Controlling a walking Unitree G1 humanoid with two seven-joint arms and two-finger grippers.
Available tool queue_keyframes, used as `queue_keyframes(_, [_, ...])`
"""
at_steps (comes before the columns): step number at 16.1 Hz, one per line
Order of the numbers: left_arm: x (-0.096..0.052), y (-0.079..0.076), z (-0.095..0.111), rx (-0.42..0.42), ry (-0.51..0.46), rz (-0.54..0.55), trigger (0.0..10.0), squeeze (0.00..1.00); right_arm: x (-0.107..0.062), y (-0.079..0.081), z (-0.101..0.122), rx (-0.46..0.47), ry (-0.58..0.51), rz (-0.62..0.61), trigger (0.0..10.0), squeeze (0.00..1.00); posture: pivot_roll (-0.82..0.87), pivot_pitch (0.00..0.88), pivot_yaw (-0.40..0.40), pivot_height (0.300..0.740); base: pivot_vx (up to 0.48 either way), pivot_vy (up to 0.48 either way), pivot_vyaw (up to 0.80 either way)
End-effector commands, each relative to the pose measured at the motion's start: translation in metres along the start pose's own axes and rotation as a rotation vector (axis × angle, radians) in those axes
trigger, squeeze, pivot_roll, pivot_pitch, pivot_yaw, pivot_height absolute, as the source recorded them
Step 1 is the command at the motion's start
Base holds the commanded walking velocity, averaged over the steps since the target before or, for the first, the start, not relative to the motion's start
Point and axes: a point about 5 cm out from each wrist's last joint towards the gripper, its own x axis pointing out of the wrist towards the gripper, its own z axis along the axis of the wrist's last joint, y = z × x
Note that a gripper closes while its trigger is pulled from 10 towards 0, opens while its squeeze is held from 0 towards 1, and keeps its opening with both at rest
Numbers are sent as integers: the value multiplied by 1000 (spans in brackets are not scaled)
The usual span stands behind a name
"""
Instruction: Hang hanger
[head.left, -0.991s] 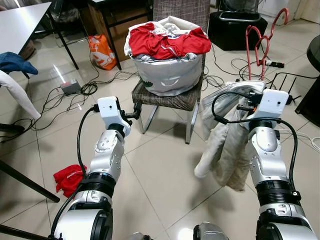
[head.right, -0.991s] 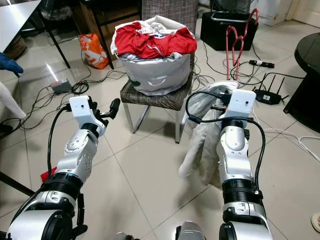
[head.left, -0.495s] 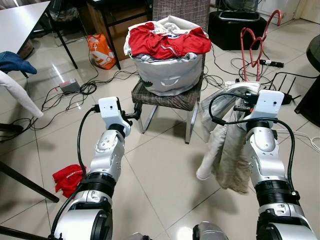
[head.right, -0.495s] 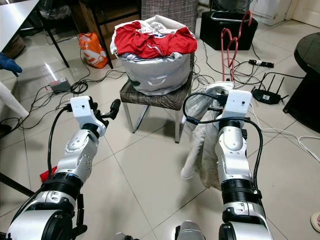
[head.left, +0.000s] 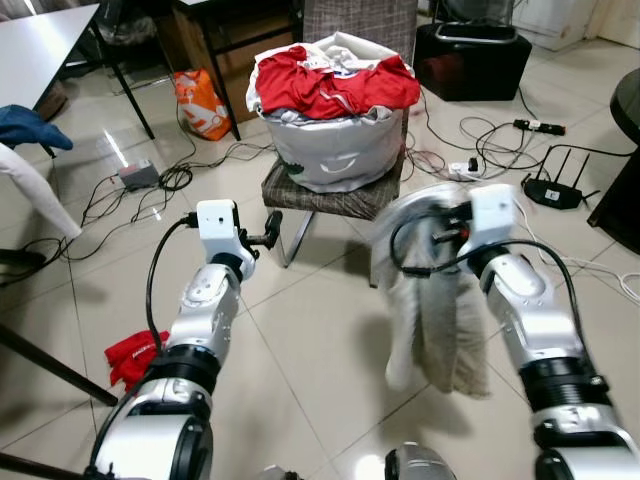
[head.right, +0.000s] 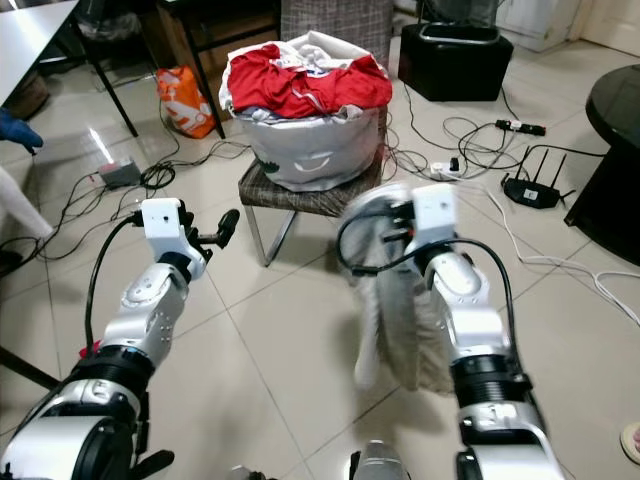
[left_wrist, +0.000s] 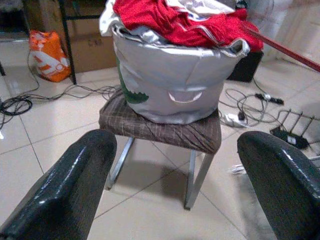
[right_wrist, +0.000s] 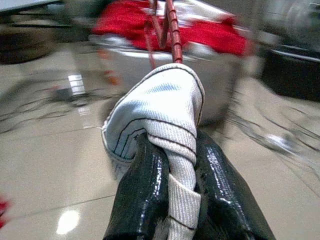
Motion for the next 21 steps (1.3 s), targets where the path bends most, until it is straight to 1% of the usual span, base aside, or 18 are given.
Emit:
queue_keyframes(1, [2, 8, 10, 40, -15, -15, 10000, 0, -3, 0, 33, -61, -115, 118, 10000, 0, -213, 0, 126, 740, 0, 0, 0])
queue_keyframes(2, [2, 10, 11, 43, -17, -20, 10000, 0, -6, -3, 37, -83, -117, 151, 10000, 0, -213, 0, 126, 740, 0, 0, 0])
queue_keyframes(3, [1, 18, 16, 60, -26, -73, 10000, 0, -17, -19, 57, -135, -155, 207, 10000, 0, -215, 0, 125, 740, 0, 0, 0])
queue_keyframes(5, [1, 22, 19, 85, -23, -88, 10000, 0, -24, -27, 66, -153, -164, 224, 10000, 0, -216, 0, 124, 740, 0, 0, 0])
queue_keyframes(6, [1, 25, 20, 116, -16, -88, 10000, 0, -26, -35, 69, -158, -160, 202, 10000, 0, -217, 0, 126, 740, 0, 0, 0])
queue_keyframes(7, [1, 25, 20, 123, -15, -86, 10000, 0, -27, -36, 70, -156, -164, 204, 10000, 0, -218, 0, 128, 740, 0, 0, 0])
queue_keyframes(8, [1, 26, 19, 127, -14, -88, 10000, 0, -31, -35, 73, -143, -183, 231, 10000, 0, -218, 0, 131, 740, 0, 0, 0])
queue_keyframes(10, [1, 26, 18, 146, -9, -106, 10000, 0, -43, -34, 84, -113, -219, 326, 10000, 0, -221, 0, 137, 740, 0, 0, 0])
queue_keyframes(11, [0, 29, 20, 158, -8, -117, 10000, 0, -47, -44, 92, -135, -225, 308, 10000, 0, -223, 0, 140, 740, 0, 0, 0])
queue_keyframes(12, [0, 30, 21, 160, -9, -119, 10000, 0, -47, -46, 93, -138, -228, 300, 10000, 0, -223, 0, 140, 740, 0, 0, 0])
queue_keyframes(13, [1, 33, 24, 165, -11, -124, 10000, 0, -50, -52, 98, -151, -233, 290, 10000, 0, -222, 0, 140, 740, 0, 0, 0])
queue_keyframes(14, [1, 33, 26, 162, -8, -146, 10000, 0, -52, -56, 102, -165, -235, 288, 10000, 0, -223, 0, 140, 740, 0, 0, 0])
queue_keyframes(15, [1, 32, 26, 165, -3, -175, 10000, 0, -54, -58, 103, -164, -235, 288, 10000, 0, -223, 0, 140, 740, 0, 0, 0])
queue_keyframes(17, [-7, 31, 18, 183, 82, -378, 10000, 0, -58, -63, 107, -155, -237, 300, 10000, 0, -225, 0, 140, 740, 0, 0, 0])
queue_keyframes(19, [-13, 33, 14, 182, 137, -505, 10000, 0, -60, -62, 106, -155, -226, 326, 10000, 0, -226, 0, 139, 740, 0, 0, 0])
queue_keyframes(20, [-14, 33, 14, 178, 145, -526, 10000, 0, -60, -62, 106, -156, -224, 329, 10000, 0, -226, 0, 137, 740, 0, 0, 0])
queue_keyframes(21, [-17, 31, 16, 225, 158, -606, 10000, 0, -58, -54, 103, -153, -209, 382, 10000, 0, -227, 0, 137, 740, 0, 0, 0])
